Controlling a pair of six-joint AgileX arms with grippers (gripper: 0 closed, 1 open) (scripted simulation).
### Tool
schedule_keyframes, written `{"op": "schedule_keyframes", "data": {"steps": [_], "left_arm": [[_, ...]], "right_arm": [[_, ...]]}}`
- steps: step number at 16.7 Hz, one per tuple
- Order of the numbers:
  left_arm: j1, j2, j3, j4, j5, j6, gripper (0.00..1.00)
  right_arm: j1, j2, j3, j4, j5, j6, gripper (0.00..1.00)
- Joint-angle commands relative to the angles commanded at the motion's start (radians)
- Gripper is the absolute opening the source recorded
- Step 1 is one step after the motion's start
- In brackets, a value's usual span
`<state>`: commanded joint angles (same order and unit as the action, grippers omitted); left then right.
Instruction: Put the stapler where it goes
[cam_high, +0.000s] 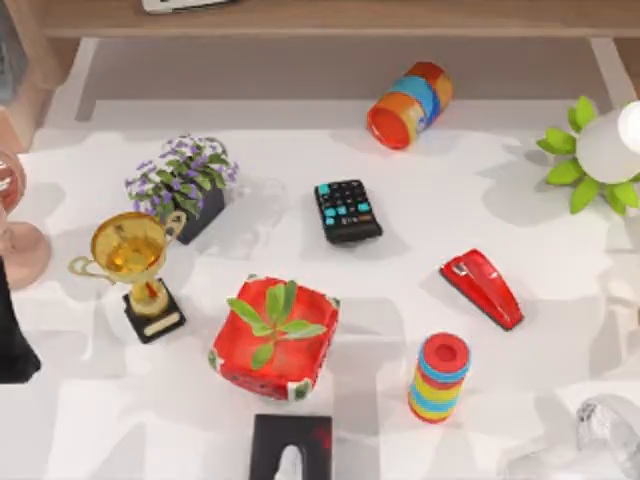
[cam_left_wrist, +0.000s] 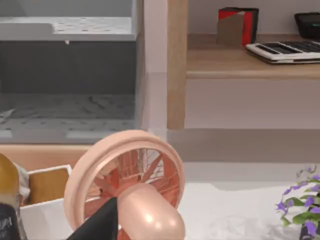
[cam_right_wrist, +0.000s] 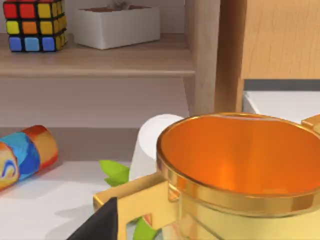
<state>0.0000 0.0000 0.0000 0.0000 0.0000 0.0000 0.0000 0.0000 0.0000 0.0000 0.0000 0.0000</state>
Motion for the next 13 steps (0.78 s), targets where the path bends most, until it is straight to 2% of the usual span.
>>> {"op": "schedule_keyframes", "data": {"steps": [3, 6, 13], "left_arm": [[0.000, 0.000, 0.000, 0.000, 0.000, 0.000, 1.00], [0.000, 0.000, 0.000, 0.000, 0.000, 0.000, 1.00], [0.000, 0.000, 0.000, 0.000, 0.000, 0.000, 1.00]], "right_arm": [[0.005, 0.008, 0.010, -0.003, 0.002, 0.000, 1.00], [0.045, 0.090, 0.102, -0.037, 0.017, -0.003, 1.00], [0.207, 0.597, 0.565, -0.302, 0.070, -0.050, 1.00]]}}
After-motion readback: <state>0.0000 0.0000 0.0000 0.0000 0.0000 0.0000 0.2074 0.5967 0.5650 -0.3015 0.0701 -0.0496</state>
